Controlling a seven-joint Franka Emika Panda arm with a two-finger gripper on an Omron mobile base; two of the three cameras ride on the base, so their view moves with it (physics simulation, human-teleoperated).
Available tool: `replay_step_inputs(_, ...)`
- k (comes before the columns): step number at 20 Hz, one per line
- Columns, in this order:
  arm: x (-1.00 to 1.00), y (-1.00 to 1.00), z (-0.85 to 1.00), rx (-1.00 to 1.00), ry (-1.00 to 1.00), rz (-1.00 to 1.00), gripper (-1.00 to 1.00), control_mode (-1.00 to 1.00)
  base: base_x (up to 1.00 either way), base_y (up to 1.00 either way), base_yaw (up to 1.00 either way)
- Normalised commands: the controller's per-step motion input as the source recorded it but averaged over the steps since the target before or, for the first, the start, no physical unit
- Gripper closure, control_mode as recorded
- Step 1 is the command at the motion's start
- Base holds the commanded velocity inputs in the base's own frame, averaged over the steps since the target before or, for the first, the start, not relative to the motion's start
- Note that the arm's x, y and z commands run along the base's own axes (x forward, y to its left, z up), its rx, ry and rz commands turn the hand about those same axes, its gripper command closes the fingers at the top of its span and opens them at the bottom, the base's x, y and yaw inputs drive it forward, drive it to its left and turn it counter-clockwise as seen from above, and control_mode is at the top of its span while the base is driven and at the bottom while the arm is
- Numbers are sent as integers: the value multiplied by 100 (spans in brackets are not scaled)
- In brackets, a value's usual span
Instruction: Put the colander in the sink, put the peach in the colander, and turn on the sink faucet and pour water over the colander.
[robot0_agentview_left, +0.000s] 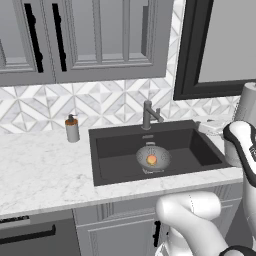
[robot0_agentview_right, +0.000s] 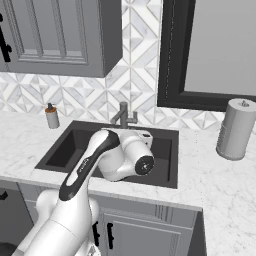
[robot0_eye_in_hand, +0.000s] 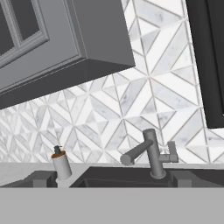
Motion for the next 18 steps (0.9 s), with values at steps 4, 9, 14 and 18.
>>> replay_step_inputs(4, 15, 0, 0, 0, 0, 3, -100, -100, 0, 0, 0)
replay_step_inputs(9, 13, 0, 0, 0, 0, 1, -100, -100, 0, 0, 0)
replay_step_inputs(14, 18, 11, -3, 0, 0, 0, -100, -100, 0, 0, 0)
replay_step_inputs(18, 21, 13, -27, 0, -2, 0, -100, -100, 0, 0, 0)
